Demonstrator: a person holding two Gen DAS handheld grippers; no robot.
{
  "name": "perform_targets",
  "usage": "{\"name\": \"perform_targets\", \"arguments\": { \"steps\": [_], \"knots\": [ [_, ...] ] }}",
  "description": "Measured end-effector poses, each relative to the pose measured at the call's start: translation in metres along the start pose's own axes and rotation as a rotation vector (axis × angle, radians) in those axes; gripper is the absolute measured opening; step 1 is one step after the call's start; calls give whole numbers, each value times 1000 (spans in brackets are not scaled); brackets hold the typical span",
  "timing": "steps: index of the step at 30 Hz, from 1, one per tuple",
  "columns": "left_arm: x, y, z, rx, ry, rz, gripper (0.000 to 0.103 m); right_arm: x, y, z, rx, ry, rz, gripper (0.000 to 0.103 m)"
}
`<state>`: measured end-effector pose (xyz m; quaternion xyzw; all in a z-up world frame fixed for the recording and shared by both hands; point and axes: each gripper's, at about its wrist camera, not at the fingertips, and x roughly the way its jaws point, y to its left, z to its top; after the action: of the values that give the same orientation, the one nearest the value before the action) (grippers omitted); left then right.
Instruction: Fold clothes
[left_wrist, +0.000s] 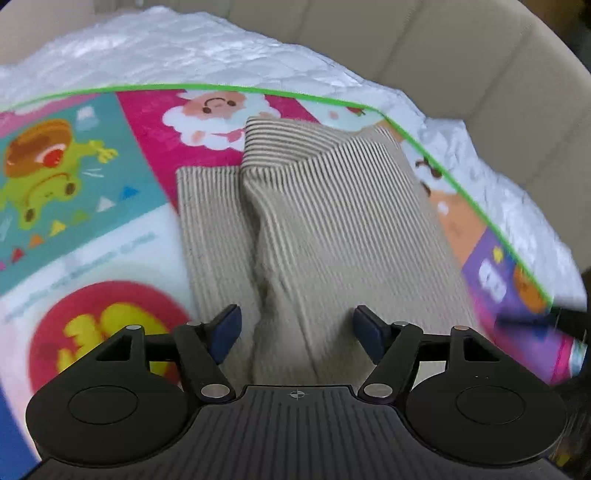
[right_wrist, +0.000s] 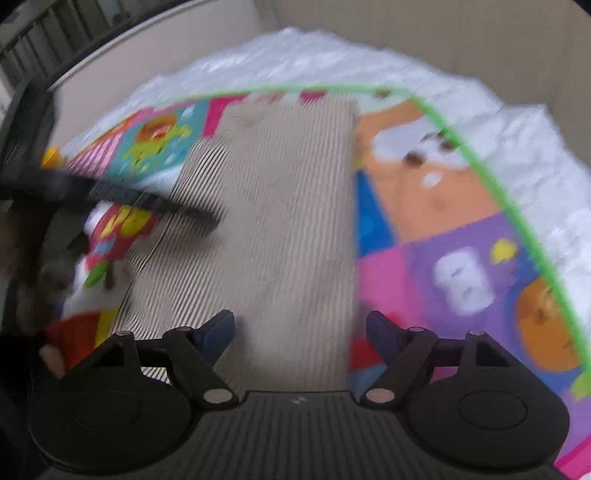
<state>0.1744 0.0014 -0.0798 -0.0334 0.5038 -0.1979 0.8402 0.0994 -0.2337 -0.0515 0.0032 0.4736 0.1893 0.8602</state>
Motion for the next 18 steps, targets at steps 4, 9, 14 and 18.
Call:
{"name": "perform_targets", "arguments": {
  "steps": [4, 9, 14, 18],
  "knots": [
    [-3, -1, -4, 49, 5, 29, 74, 14, -2, 9, -31, 15, -77, 80],
    [-4, 1, -9, 74, 1, 39, 76, 23, -2, 1, -27, 65, -109, 88],
    [-4, 3, -10, 73, 0, 28, 77, -17, 29, -7, -230, 29, -44, 80],
    [-6, 3, -11, 79, 10, 38, 83, -5, 55, -24, -390, 152, -60, 65]
  ]
}}
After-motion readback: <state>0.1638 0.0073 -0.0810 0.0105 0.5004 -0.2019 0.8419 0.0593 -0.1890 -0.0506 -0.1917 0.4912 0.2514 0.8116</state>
